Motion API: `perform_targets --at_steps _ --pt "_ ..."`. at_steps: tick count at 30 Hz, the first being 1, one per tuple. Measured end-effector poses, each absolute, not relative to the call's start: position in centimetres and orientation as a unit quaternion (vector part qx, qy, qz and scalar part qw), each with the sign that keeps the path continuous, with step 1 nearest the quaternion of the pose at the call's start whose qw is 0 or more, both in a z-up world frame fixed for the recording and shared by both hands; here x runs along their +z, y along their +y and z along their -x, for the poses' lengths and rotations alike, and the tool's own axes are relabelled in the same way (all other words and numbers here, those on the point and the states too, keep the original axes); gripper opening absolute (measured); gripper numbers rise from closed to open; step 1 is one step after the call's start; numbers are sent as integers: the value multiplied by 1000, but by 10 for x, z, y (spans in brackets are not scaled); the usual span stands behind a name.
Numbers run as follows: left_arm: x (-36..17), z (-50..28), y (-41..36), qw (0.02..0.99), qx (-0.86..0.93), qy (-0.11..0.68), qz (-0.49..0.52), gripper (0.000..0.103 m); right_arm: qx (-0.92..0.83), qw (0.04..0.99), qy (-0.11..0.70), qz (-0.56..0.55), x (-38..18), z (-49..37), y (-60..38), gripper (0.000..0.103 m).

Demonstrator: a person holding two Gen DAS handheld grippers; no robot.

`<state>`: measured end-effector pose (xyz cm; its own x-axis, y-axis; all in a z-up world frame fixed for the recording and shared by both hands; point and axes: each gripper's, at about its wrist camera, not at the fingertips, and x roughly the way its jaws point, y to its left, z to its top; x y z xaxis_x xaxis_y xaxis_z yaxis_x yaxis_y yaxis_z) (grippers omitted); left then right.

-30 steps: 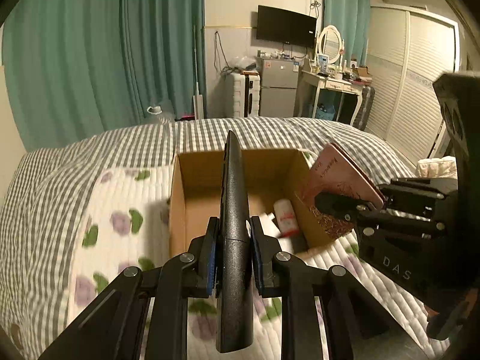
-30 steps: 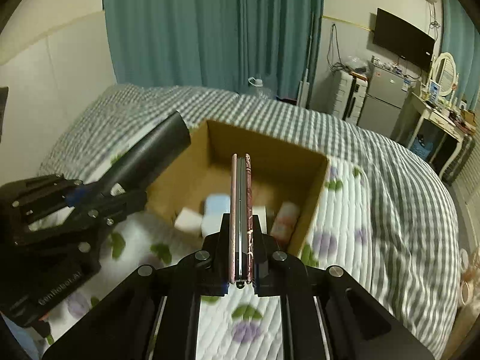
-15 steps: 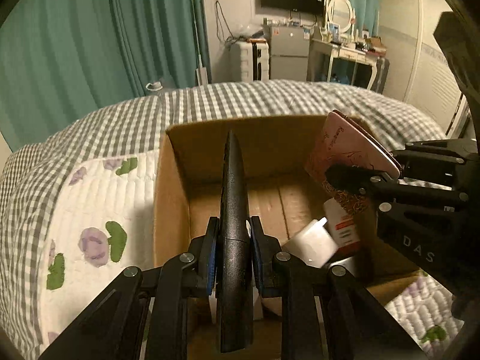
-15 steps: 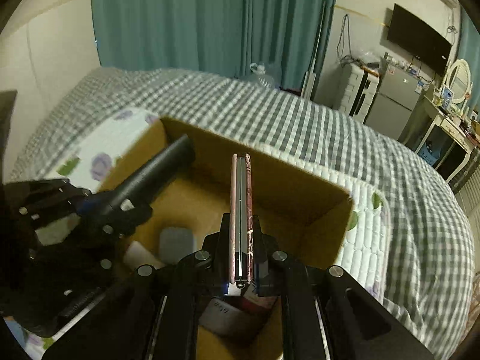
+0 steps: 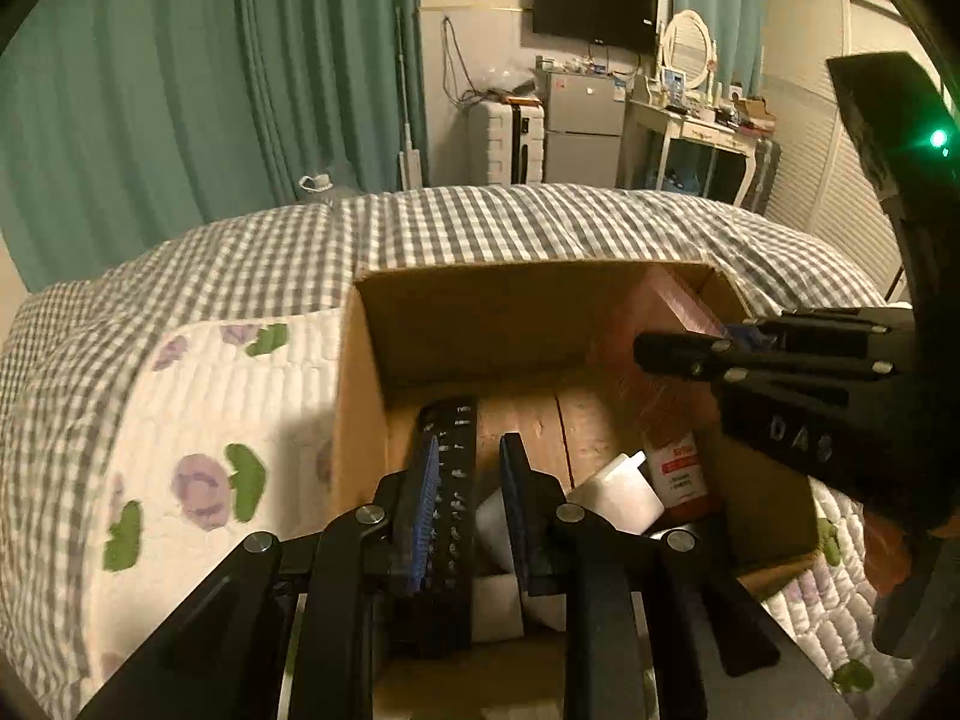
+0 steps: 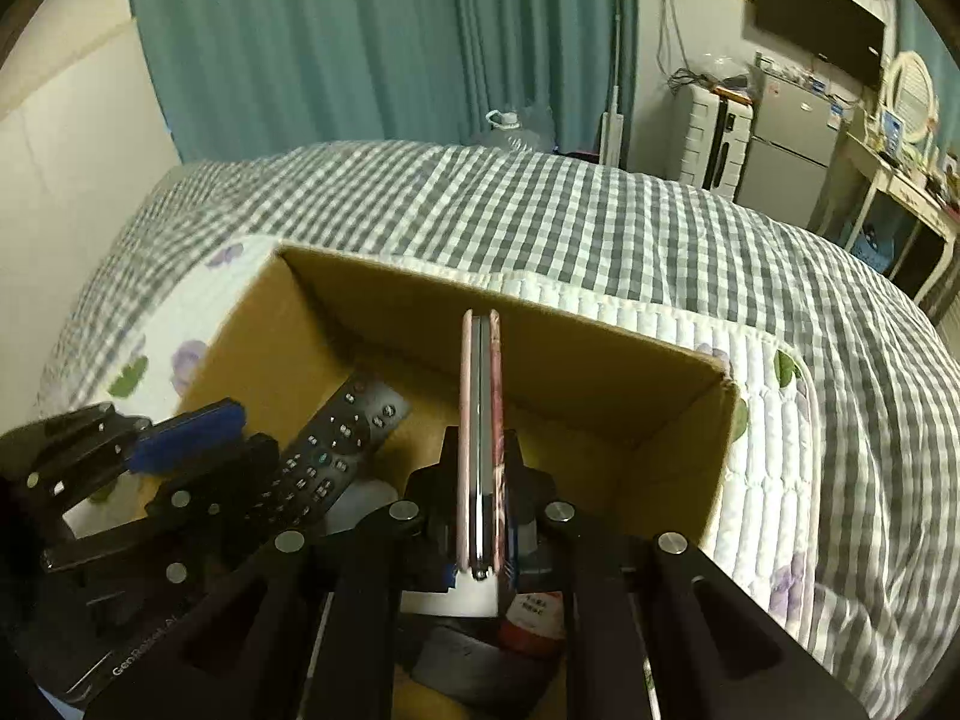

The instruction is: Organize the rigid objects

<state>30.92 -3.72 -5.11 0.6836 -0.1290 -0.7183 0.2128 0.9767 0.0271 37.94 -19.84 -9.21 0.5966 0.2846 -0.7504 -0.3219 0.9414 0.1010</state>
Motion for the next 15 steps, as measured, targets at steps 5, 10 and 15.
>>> perform_targets --at_steps 5,10,15 --pt "-21 -281 -27 921 -82 377 -49 24 149 907 393 19 -51 -359 -202 36" --pt "15 -240 -20 928 -78 361 -39 26 152 919 364 16 1 -308 -206 36" --pt "54 -192 -23 942 -85 321 -47 30 141 932 333 28 40 -241 -215 48"
